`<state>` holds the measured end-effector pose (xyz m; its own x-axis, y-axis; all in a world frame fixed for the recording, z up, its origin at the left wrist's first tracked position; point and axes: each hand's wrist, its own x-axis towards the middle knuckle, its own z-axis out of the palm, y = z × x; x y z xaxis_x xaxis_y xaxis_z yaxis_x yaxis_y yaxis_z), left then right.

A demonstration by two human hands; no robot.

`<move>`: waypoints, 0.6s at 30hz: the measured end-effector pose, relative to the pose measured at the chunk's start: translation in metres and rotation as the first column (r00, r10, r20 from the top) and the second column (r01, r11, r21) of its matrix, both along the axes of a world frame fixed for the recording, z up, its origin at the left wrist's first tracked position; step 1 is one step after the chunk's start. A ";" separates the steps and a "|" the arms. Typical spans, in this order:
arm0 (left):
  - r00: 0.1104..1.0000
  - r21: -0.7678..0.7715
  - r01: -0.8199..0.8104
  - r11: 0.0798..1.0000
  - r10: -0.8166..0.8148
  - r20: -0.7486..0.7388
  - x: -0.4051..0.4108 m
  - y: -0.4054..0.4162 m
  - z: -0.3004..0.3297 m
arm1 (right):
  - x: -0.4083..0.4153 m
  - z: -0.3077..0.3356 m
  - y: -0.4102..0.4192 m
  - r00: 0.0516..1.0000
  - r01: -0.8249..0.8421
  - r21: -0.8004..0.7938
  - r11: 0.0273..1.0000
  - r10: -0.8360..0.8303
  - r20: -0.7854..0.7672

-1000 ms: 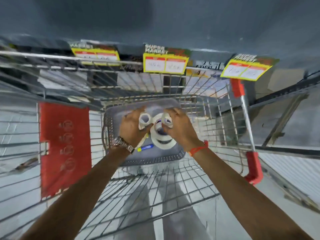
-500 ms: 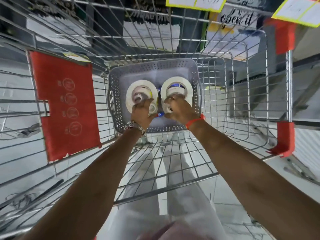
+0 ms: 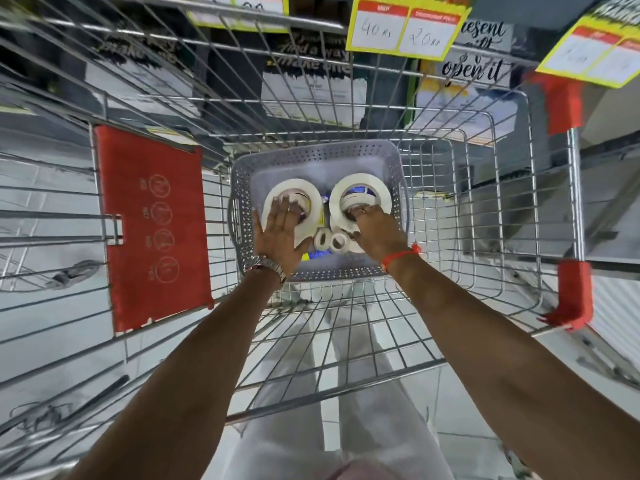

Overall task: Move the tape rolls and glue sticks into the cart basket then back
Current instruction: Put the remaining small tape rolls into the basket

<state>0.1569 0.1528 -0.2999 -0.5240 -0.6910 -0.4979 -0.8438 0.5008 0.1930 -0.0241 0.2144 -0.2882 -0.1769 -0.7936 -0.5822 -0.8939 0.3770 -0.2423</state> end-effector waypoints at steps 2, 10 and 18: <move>0.998 -0.063 -0.001 0.998 -0.003 -0.060 -0.003 0.000 0.007 | 0.004 -0.002 -0.001 1.000 -0.023 -0.011 1.000 0.023 -0.010; 0.937 -0.335 0.032 0.942 -0.144 -0.318 -0.033 -0.035 0.054 | 0.016 -0.020 -0.005 1.000 -0.008 -0.020 1.000 0.008 -0.014; 0.985 -0.116 0.100 0.988 -0.115 -0.132 -0.029 -0.035 0.037 | 0.016 0.013 -0.006 0.998 0.022 -0.054 0.998 -0.025 -0.050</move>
